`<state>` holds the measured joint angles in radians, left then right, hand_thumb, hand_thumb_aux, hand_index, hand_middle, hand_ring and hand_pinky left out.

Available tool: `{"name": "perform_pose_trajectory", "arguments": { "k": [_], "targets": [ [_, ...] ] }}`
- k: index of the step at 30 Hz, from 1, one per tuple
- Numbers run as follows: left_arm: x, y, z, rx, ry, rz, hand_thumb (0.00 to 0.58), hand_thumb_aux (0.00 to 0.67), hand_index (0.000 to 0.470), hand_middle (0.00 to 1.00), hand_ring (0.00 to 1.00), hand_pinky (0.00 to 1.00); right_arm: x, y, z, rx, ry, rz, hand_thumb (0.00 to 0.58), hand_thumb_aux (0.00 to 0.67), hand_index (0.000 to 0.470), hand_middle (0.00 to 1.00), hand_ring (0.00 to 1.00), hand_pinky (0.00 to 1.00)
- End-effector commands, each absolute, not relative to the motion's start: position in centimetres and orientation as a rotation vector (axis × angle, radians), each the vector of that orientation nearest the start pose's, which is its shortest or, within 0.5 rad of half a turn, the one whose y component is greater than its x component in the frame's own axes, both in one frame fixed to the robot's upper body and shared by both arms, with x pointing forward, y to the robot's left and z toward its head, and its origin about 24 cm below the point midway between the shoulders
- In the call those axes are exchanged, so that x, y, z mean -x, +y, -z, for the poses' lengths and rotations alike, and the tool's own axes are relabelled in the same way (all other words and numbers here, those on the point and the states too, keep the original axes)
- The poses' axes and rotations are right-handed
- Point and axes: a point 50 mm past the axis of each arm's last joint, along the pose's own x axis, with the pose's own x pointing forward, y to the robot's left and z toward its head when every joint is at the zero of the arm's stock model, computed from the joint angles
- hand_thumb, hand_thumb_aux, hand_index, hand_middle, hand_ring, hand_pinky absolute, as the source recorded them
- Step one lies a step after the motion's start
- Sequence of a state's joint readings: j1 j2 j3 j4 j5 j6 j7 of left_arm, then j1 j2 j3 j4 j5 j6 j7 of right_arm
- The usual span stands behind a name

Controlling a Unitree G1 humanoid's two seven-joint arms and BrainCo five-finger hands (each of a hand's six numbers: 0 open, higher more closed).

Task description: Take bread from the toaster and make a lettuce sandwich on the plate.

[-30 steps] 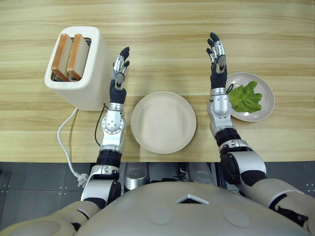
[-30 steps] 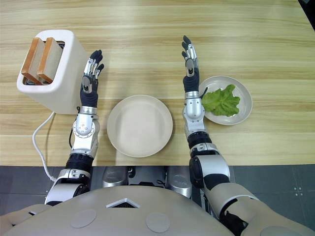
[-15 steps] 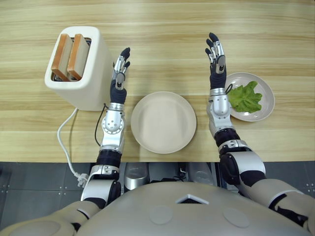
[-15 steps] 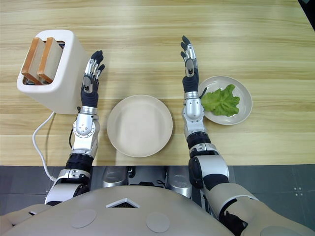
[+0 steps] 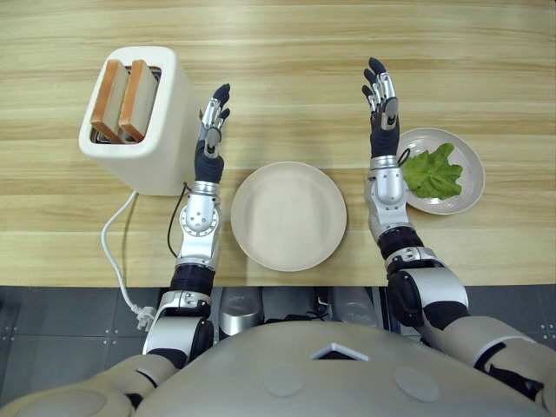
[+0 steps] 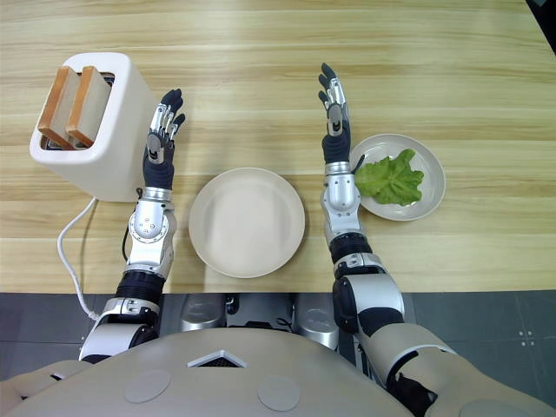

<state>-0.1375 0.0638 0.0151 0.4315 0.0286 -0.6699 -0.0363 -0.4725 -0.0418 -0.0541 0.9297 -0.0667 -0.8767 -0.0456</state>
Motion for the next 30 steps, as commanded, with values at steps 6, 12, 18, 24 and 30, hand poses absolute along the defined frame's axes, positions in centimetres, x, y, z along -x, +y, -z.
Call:
{"name": "perform_pose_trajectory", "arguments": {
  "k": [6, 12, 18, 24, 30],
  "targets": [
    [-26.4, 15.6, -3.6, -0.102, -0.345, 0.076, 0.000, 0.000, 0.000, 0.00, 0.00, 0.00, -31.3, -13.3, -4.4, 0.075, -0.398, -0.079, 0.000, 0.000, 0.000, 0.00, 0.00, 0.00],
    [-26.4, 15.6, -3.6, -0.108, -0.345, 0.077, 0.000, 0.000, 0.000, 0.00, 0.00, 0.00, -31.3, -13.3, -4.4, 0.077, -0.398, -0.082, 0.000, 0.000, 0.000, 0.00, 0.00, 0.00],
    [-26.3, 15.7, -3.6, -0.114, -0.347, 0.078, 0.000, 0.000, 0.000, 0.00, 0.00, 0.00, -31.2, -13.2, -4.4, 0.078, -0.398, -0.087, 0.000, 0.000, 0.000, 0.00, 0.00, 0.00],
    [-26.3, 15.6, -3.7, -0.126, -0.357, 0.080, 0.000, 0.000, 0.000, 0.00, 0.00, 0.00, -31.2, -13.2, -4.4, 0.081, -0.400, -0.087, 0.000, 0.000, 0.000, 0.00, 0.00, 0.00],
    [-25.5, 16.5, -8.1, -0.448, -0.535, 0.055, 0.000, 0.000, 0.000, 0.00, 0.00, 0.00, -31.3, -13.0, -4.2, 0.074, -0.386, -0.093, 0.000, 0.000, 0.000, 0.00, 0.00, 0.00]
  ]
}}
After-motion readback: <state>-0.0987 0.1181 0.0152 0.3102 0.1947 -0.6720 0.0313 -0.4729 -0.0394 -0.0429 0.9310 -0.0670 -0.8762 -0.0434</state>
